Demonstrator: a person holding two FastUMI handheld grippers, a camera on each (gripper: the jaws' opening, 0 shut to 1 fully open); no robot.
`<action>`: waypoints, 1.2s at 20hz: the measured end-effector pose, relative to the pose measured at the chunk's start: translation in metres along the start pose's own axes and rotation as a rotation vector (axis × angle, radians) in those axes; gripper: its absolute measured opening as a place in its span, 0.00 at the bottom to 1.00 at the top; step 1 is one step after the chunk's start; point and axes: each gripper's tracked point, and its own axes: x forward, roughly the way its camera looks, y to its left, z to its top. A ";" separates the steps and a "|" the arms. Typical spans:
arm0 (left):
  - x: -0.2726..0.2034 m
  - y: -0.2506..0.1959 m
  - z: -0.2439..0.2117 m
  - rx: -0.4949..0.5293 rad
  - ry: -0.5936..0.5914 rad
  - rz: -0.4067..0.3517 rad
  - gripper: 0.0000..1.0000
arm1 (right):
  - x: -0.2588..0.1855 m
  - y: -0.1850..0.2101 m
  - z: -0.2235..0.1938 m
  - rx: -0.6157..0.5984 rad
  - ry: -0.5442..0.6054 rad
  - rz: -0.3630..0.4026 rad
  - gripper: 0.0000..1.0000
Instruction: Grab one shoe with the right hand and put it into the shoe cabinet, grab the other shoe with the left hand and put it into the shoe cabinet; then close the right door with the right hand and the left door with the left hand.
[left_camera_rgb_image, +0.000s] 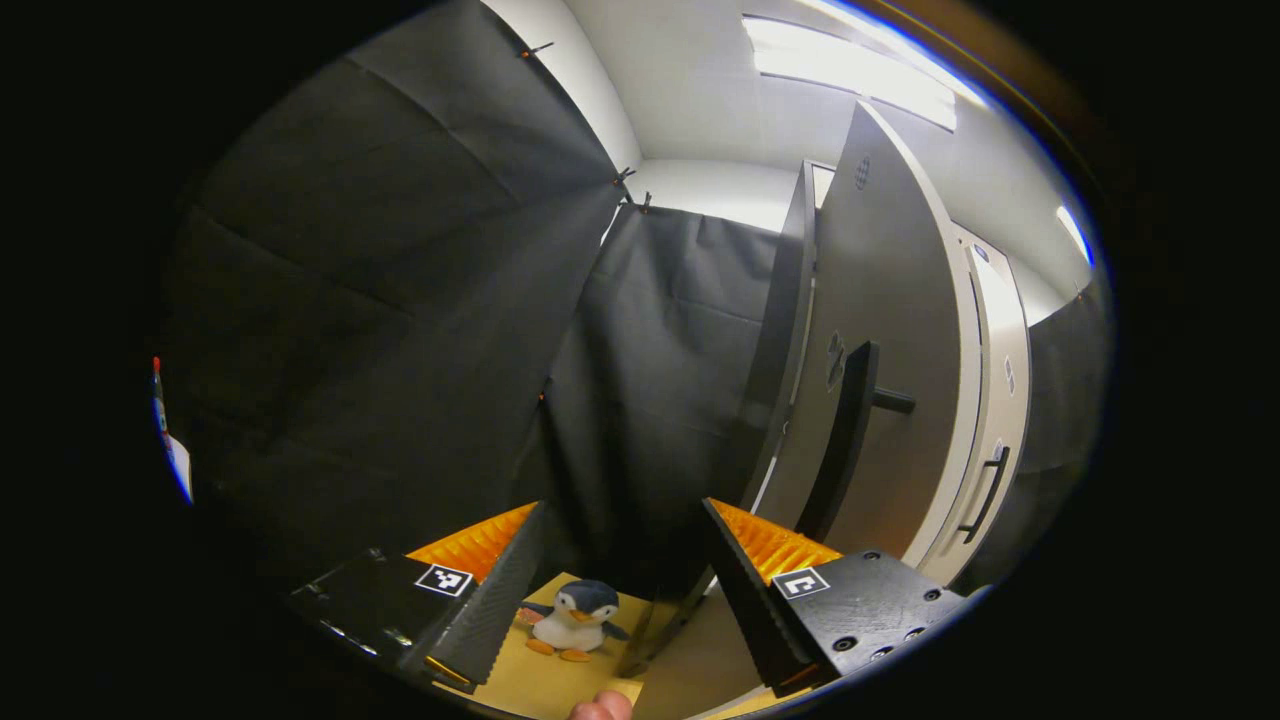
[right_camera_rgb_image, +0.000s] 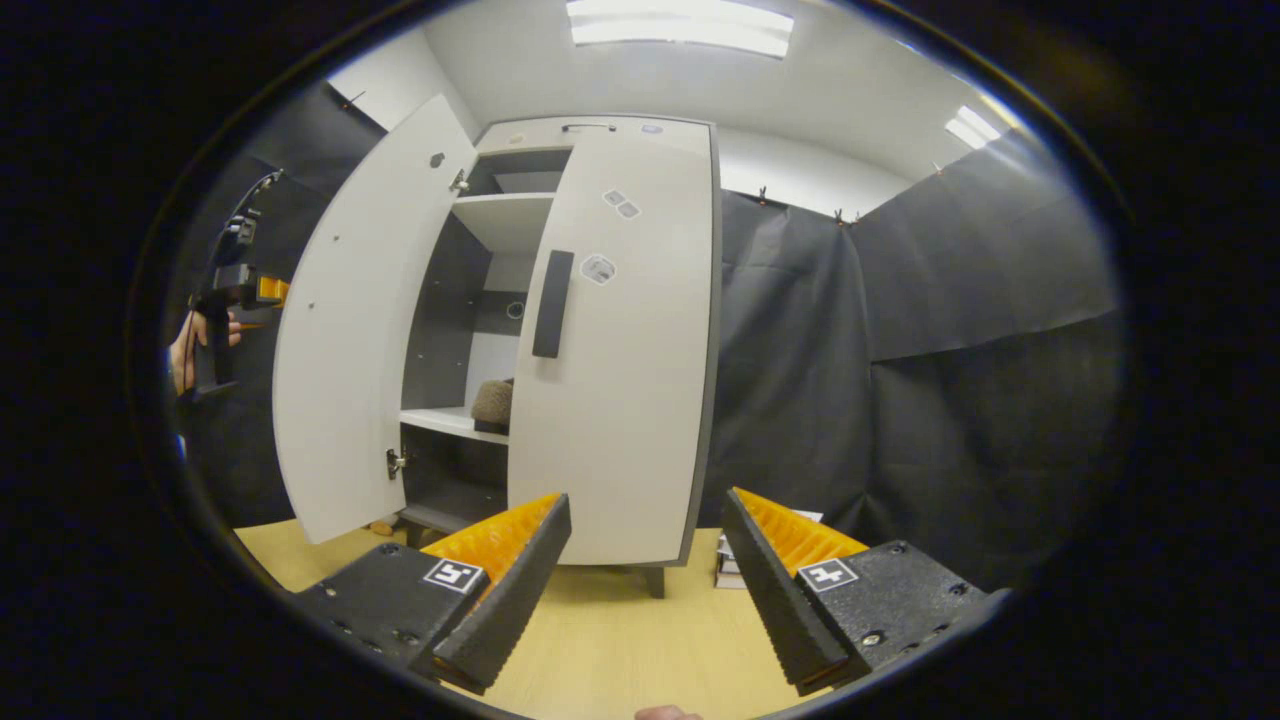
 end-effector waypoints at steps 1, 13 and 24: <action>0.003 0.000 0.002 -0.011 0.006 -0.004 0.93 | 0.001 0.001 0.000 0.002 0.000 0.002 0.99; -0.003 -0.008 0.007 0.025 0.010 -0.060 0.93 | 0.003 -0.006 -0.004 0.009 0.018 -0.013 0.99; -0.011 -0.025 0.000 0.000 0.047 -0.245 0.93 | 0.001 -0.027 -0.010 -0.003 0.034 -0.080 0.99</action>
